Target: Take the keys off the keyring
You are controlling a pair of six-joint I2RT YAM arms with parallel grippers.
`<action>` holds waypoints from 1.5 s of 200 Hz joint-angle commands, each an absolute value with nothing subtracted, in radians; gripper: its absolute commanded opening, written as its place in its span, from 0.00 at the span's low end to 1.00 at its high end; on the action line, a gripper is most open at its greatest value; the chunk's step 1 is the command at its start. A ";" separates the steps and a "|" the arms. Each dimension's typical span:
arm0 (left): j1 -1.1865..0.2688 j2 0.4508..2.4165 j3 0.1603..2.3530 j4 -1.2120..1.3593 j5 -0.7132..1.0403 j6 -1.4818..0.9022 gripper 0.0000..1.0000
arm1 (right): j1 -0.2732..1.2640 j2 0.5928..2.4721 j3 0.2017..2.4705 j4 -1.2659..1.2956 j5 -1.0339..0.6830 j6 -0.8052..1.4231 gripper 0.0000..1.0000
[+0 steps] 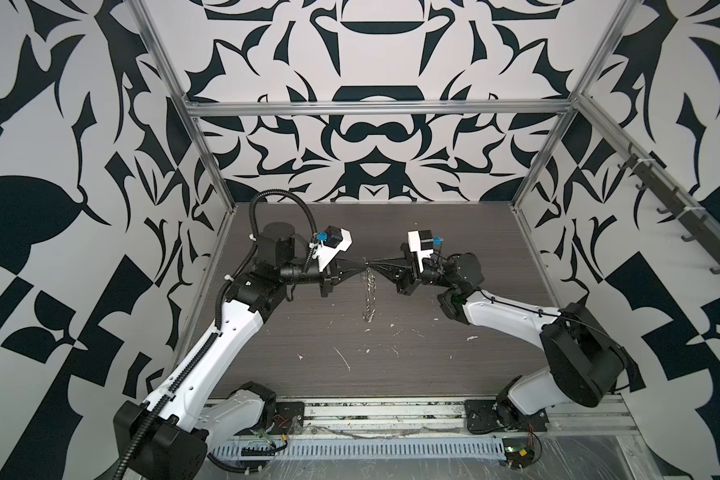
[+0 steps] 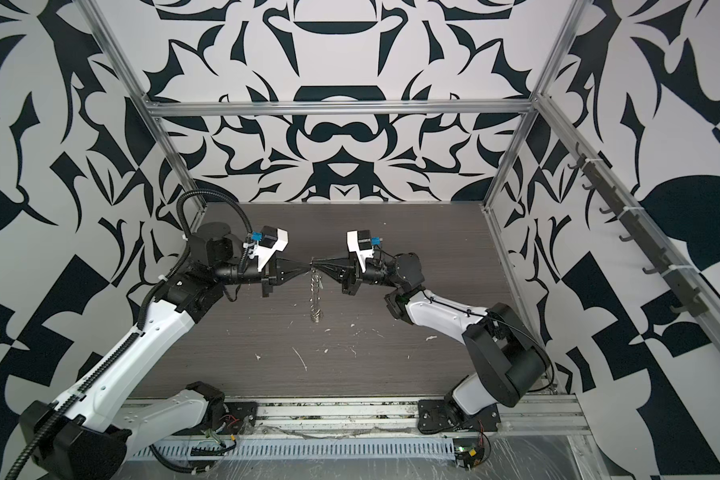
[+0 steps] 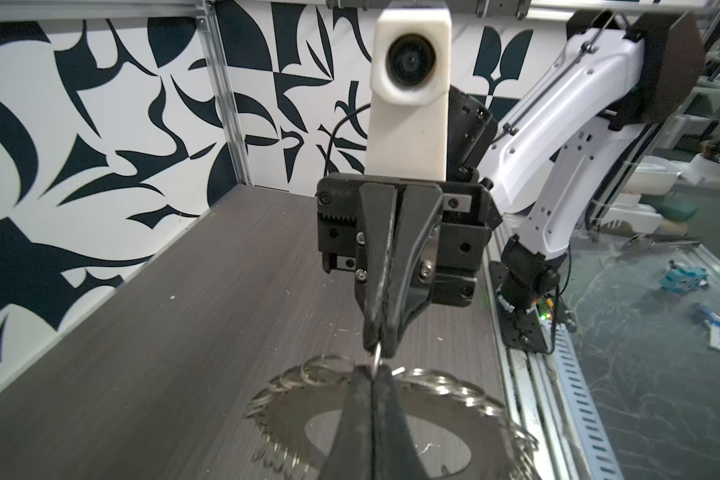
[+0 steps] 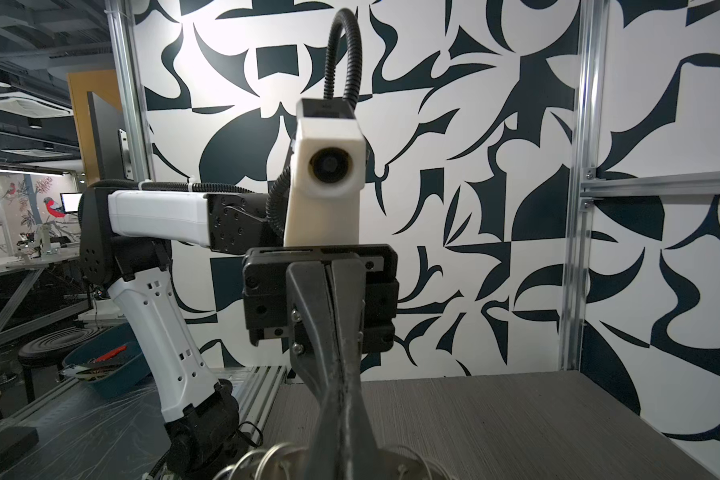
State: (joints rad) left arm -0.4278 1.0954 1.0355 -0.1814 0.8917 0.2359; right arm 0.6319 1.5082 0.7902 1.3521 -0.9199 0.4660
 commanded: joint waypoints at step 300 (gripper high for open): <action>-0.466 0.990 1.078 -0.488 0.746 0.699 0.00 | 0.682 1.383 0.916 0.692 -0.988 0.044 0.00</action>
